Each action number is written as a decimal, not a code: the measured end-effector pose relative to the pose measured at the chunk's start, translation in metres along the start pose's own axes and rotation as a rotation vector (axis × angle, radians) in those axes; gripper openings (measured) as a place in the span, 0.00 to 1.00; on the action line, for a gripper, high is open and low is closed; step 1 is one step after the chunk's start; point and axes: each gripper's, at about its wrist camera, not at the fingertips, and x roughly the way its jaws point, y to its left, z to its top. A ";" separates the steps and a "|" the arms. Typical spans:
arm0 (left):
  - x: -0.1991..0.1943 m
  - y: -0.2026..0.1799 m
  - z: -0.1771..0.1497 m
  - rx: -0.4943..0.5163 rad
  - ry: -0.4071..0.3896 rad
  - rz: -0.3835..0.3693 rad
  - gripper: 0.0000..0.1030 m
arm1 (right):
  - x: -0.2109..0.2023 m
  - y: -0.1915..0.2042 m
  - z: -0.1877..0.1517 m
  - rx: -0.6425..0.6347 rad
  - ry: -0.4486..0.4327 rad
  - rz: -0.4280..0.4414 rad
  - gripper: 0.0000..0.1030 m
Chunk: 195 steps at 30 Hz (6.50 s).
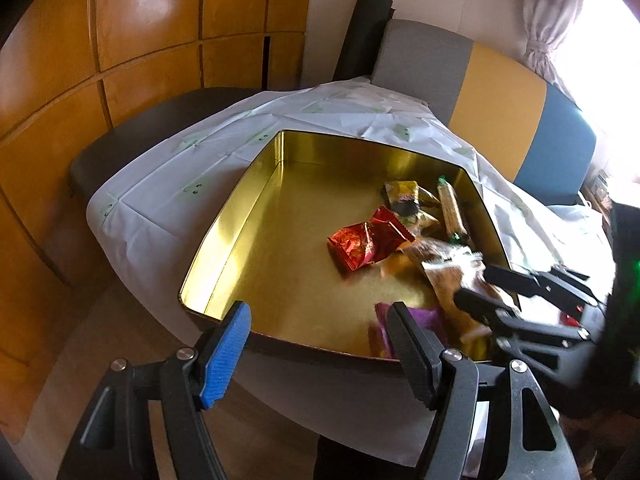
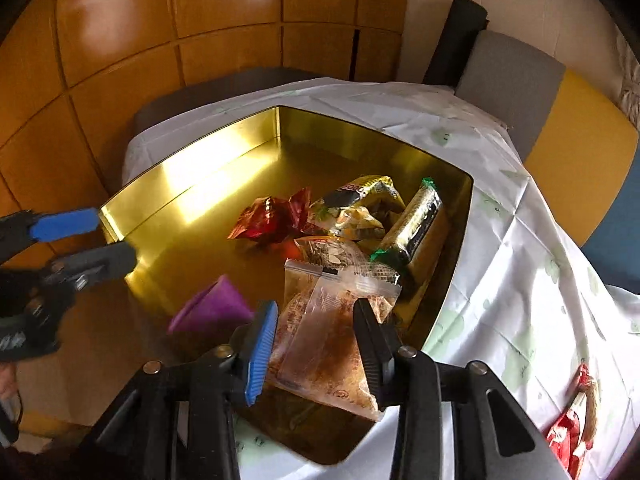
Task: Organize snacks
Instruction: 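Carry the clear pastry bag over the tin and open the right gripper, then move both grippers back over the remaining snacks on the table, then grasp the large red bar pack with the left gripper while the right grasps a small red candy, then carry the red bar pack into the gold tin and open the left gripper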
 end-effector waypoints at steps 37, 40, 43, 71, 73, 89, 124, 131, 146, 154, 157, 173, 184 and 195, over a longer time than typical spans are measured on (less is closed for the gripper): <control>-0.014 -0.036 -0.001 0.105 -0.014 -0.031 0.70 | -0.071 -0.084 -0.037 0.294 -0.090 -0.027 0.39; -0.015 -0.043 -0.003 0.121 -0.011 -0.042 0.70 | -0.080 -0.104 -0.047 0.318 -0.086 -0.068 0.39; -0.017 -0.050 -0.004 0.145 -0.011 -0.053 0.70 | -0.092 -0.129 -0.058 0.348 -0.084 -0.111 0.39; 0.003 -0.223 -0.012 0.431 0.206 -0.390 0.70 | -0.186 -0.351 -0.208 0.933 -0.091 -0.462 0.41; 0.011 -0.244 -0.017 0.432 0.262 -0.426 0.70 | -0.188 -0.351 -0.210 0.927 -0.094 -0.456 0.41; 0.087 -0.386 -0.027 0.330 0.527 -0.437 0.74 | -0.195 -0.353 -0.210 0.989 -0.145 -0.374 0.41; 0.091 -0.320 -0.032 0.621 0.468 -0.454 0.57 | -0.106 -0.295 -0.188 0.634 0.192 -0.144 0.44; 0.086 -0.306 -0.030 0.564 0.486 -0.490 0.70 | -0.094 -0.297 -0.185 0.559 0.225 -0.202 0.45; 0.065 -0.285 -0.038 0.477 0.475 -0.506 0.72 | -0.066 -0.292 -0.183 0.455 0.301 -0.202 0.22; 0.056 -0.288 -0.036 0.460 0.437 -0.473 0.72 | -0.060 -0.268 -0.180 0.428 0.335 -0.083 0.24; 0.056 -0.295 -0.034 0.456 0.432 -0.468 0.75 | -0.058 -0.269 -0.180 0.438 0.333 -0.081 0.25; 0.089 -0.339 -0.042 0.514 0.395 -0.321 0.76 | -0.059 -0.250 -0.180 0.342 0.338 -0.132 0.25; 0.071 -0.313 -0.049 0.570 0.298 -0.332 0.48 | -0.061 -0.227 -0.181 0.275 0.316 -0.161 0.23; 0.019 -0.267 -0.025 0.517 0.129 -0.313 0.48 | -0.063 -0.224 -0.188 0.247 0.301 -0.183 0.24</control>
